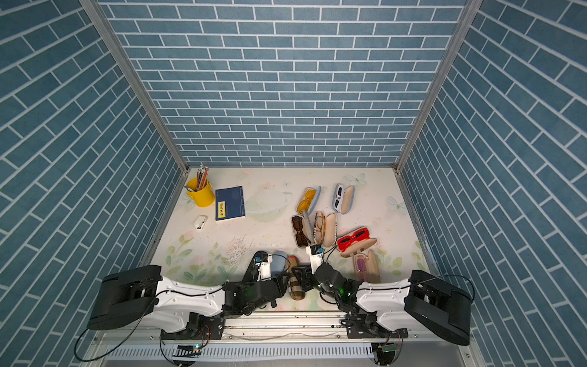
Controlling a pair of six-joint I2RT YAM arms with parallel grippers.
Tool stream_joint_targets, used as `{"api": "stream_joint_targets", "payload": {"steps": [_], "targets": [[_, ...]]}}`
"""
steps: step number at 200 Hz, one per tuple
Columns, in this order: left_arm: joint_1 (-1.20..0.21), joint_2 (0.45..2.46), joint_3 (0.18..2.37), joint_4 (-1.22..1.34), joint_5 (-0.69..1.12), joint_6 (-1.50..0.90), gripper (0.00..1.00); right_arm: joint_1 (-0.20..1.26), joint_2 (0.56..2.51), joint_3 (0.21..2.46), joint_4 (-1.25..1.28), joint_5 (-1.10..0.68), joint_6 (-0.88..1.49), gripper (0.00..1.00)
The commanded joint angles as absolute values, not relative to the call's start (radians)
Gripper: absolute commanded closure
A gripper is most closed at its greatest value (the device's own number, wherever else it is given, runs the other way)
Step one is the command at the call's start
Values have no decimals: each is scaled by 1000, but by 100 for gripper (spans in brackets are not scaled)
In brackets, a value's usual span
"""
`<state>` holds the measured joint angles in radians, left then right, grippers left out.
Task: Close the glasses case
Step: Close the glasses case at the center of the board, then adjust the glasses case at the center of the board.
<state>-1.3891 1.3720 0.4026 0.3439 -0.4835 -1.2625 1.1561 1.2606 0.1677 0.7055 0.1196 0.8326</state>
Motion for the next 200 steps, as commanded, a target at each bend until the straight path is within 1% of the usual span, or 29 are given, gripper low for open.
{"api": "stream_joint_targets", "payload": {"steps": [1, 19, 53, 87, 111, 129, 146, 167, 189, 200], "targets": [[-1402, 1326, 399, 389, -514, -1270, 56, 1165, 1340, 152, 571, 80, 837, 68], [-1402, 1318, 395, 379, -518, -1272, 55, 1164, 1353, 157, 584, 77, 836, 68], [-1402, 1275, 378, 353, -536, -1276, 54, 1164, 1321, 160, 562, 88, 834, 67], [-1402, 1216, 390, 285, -545, -1255, 54, 1164, 1208, 137, 553, 100, 841, 64], [-1403, 1187, 412, 239, -546, -1220, 54, 1164, 1115, 147, 471, 118, 829, 62], [-1402, 1192, 444, 198, -544, -1195, 54, 1161, 1031, 151, 368, 150, 823, 58], [-1402, 1218, 476, 196, -523, -1143, 53, 1138, 912, 145, 243, 189, 820, 55], [-1408, 1274, 506, 212, -501, -1105, 42, 1085, 728, 149, 50, 219, 815, 49], [-1418, 1351, 575, 260, -465, -1067, 35, 1024, 534, 184, -193, 293, 813, 43], [-1420, 1394, 603, 286, -438, -1049, 32, 995, 463, 207, -308, 343, 820, 37]]}}
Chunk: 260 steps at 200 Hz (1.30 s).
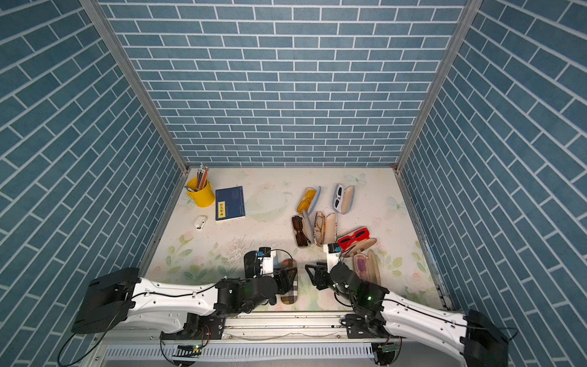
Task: Close the glasses case
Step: Adjust the glasses case at the center of the board.
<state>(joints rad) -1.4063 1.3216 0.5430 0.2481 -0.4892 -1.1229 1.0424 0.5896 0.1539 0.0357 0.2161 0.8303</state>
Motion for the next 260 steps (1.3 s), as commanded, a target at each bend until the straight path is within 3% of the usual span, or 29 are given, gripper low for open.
{"api": "stream_joint_targets", "payload": {"steps": [1, 11, 37, 113, 190, 260], "targets": [[-1420, 1397, 605, 289, -437, -1048, 32, 991, 458, 209, -318, 349, 820, 37], [-1422, 1438, 626, 325, -408, -1036, 30, 968, 418, 206, -346, 355, 825, 30], [-1422, 1529, 669, 405, -344, -1031, 31, 922, 452, 216, -361, 378, 845, 27], [-1413, 1726, 734, 523, -256, -1094, 34, 816, 519, 212, -398, 427, 914, 25], [-1363, 1703, 667, 511, -292, -1109, 36, 811, 656, 201, -372, 478, 958, 28], [-1358, 1661, 630, 531, -295, -1105, 36, 812, 570, 245, -473, 549, 997, 31]]}}
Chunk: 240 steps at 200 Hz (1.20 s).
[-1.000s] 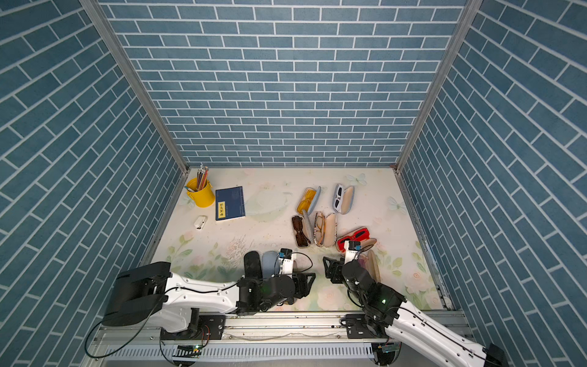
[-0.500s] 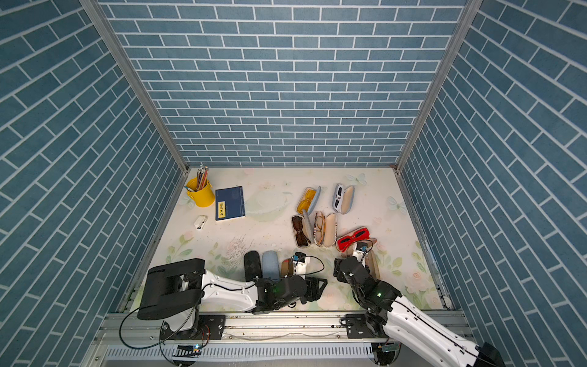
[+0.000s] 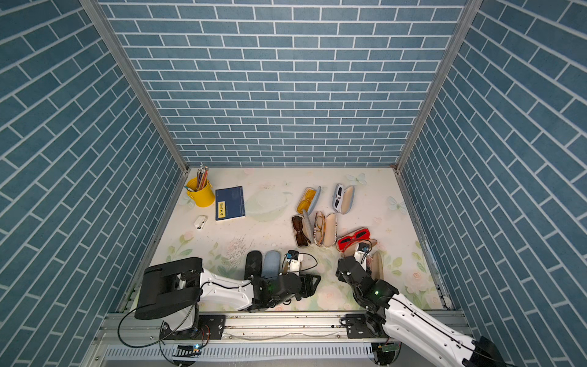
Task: Close the glasses case
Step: Adjust the glasses case at the center of the board, then move the glasses case to the center of the board.
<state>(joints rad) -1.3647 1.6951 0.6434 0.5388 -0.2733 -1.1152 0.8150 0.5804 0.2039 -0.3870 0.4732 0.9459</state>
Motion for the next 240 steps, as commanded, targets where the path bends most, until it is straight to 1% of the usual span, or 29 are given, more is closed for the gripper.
{"api": "stream_joint_targets", "payload": {"steps": [1, 45, 93, 129, 150, 159, 170, 240], "targets": [[-1358, 1660, 630, 530, -295, -1105, 36, 812, 570, 245, -473, 549, 998, 31], [-1366, 1628, 635, 523, -291, -1089, 36, 811, 657, 258, -494, 606, 1043, 32], [-1367, 1586, 620, 511, -299, -1083, 36, 812, 770, 259, -447, 591, 1028, 32], [-1373, 1542, 616, 492, -317, -1059, 35, 811, 786, 252, -428, 568, 1018, 35], [-1375, 1511, 622, 463, -330, -1044, 35, 812, 800, 252, -422, 550, 1013, 40], [-1375, 1495, 621, 457, -335, -1042, 35, 812, 811, 251, -415, 539, 1010, 45], [-1375, 1477, 614, 450, -339, -1039, 35, 812, 826, 250, -407, 529, 1004, 48], [-1376, 1364, 566, 420, -345, -1039, 35, 811, 908, 291, -425, 499, 973, 50]]}}
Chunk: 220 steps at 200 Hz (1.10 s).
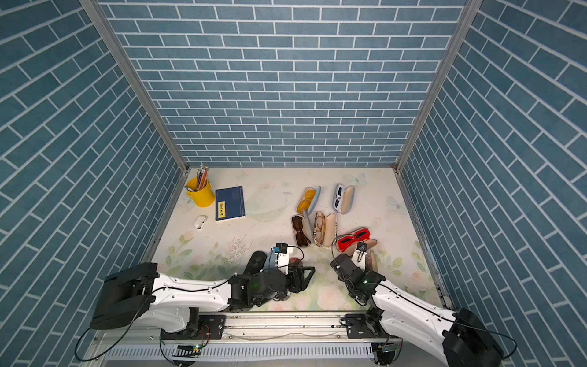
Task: Close the glasses case
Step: Move the glasses case to the center of the board.
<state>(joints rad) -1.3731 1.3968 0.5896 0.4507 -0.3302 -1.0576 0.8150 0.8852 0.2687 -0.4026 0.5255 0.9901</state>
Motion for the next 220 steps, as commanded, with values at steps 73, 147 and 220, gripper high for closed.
{"api": "stream_joint_targets", "payload": {"steps": [73, 147, 220], "targets": [[-1378, 1271, 554, 352, -380, -1022, 35, 813, 944, 302, -390, 454, 937, 56], [-1378, 1228, 529, 330, -397, -1023, 35, 837, 924, 290, -335, 399, 938, 69], [-1378, 1210, 515, 320, -403, -1027, 35, 983, 1014, 302, -275, 406, 1016, 73]]}}
